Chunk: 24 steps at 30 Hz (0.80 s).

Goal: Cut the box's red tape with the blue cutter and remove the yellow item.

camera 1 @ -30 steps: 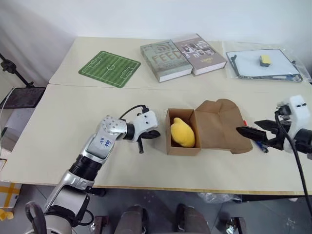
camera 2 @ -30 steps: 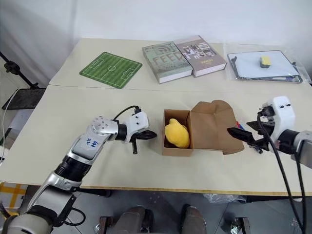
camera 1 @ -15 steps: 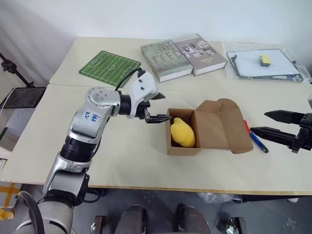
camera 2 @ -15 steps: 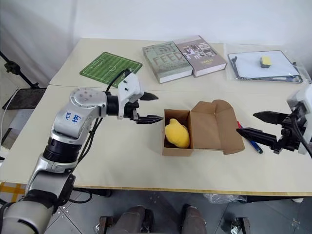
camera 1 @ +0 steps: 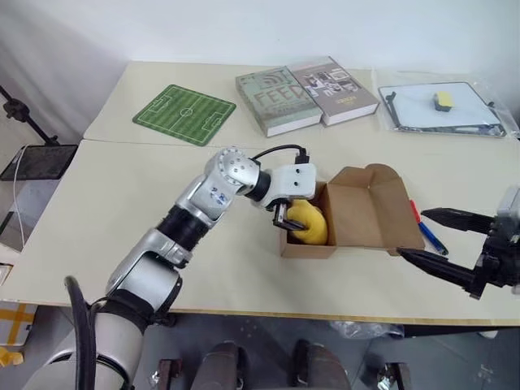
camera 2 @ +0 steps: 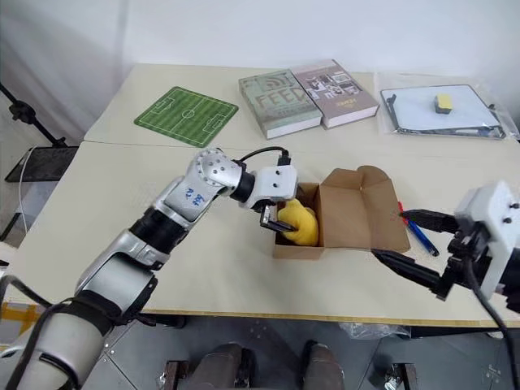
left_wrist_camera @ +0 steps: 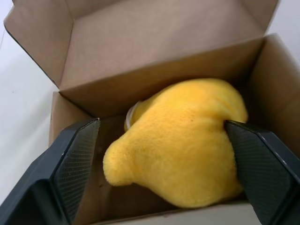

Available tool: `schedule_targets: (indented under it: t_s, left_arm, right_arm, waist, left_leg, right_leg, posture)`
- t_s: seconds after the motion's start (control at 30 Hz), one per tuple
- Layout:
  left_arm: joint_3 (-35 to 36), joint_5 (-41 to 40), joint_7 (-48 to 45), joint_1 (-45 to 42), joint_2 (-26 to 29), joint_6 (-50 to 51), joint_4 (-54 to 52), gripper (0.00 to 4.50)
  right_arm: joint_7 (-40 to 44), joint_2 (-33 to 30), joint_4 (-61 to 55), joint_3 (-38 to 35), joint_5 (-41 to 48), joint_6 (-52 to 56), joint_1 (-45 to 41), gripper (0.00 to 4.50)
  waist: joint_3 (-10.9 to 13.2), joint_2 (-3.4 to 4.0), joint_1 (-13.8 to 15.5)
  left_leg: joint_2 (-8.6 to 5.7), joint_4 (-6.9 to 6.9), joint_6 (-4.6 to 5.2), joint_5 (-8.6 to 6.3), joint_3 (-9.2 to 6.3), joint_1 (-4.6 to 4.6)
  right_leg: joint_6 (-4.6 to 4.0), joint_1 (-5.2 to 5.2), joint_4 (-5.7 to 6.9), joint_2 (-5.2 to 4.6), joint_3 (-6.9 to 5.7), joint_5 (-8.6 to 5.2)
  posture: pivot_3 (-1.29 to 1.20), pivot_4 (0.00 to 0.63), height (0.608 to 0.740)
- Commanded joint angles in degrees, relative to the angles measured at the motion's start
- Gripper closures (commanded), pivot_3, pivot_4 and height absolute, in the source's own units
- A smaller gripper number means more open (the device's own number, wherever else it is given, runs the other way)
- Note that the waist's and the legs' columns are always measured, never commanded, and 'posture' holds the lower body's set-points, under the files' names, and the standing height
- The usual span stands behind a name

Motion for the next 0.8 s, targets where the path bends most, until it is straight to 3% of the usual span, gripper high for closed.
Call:
schedule_targets:
  t_s: [0.03, 0.33, 0.53, 0.8]
  left_arm:
    - [-1.5, 3.6, 0.2, -2.1, -1.4, -4.6, 6.2, 0.43]
    - [0.8, 3.3, -2.2, -4.0, -3.2, -7.2, 10.1, 3.04]
    - [5.1, 0.7, -1.9, -5.0, -3.9, -3.3, 7.8, 4.48]
    - [12.6, -2.8, 2.0, -8.1, -4.9, 3.9, 3.3, 4.48]
  right_arm:
    - [-2.5, 1.0, -2.6, -3.3, 1.5, -0.1, 0.5, 0.00]
    - [-1.3, 3.5, -2.3, -6.0, 2.0, -3.5, 3.1, 0.00]
    - [3.0, 5.8, -0.3, -6.1, 0.1, -8.6, 5.3, 0.00]
    - [9.8, 7.4, 5.9, -5.2, -4.7, -17.1, 6.9, 0.00]
  waist:
    - [0.0, 0.00, 0.0]
    - [0.0, 0.00, 0.0]
    - [0.0, 0.00, 0.0]
    - [0.0, -0.03, 0.0]
  left_leg:
    - [0.00, 0.00, 0.00, 0.00, -0.01, 0.00]
    - [0.02, 0.03, 0.05, -0.03, -0.02, 0.00]
    - [0.00, 0.04, 0.07, -0.04, -0.01, 0.00]
    - [-0.04, 0.03, 0.10, -0.05, 0.00, -0.03]
  right_leg:
    - [0.00, 0.00, 0.00, 0.00, -0.01, 0.00]
    - [-0.01, 0.00, 0.03, -0.02, 0.00, 0.01]
    - [-0.01, 0.00, 0.05, -0.02, 0.00, 0.01]
    - [0.00, -0.01, 0.05, -0.02, -0.01, 0.01]
  posture:
    - [0.00, 0.150, 0.740]
    - [0.00, 0.150, 0.740]
    - [0.00, 0.150, 0.740]
    - [0.00, 0.150, 0.740]
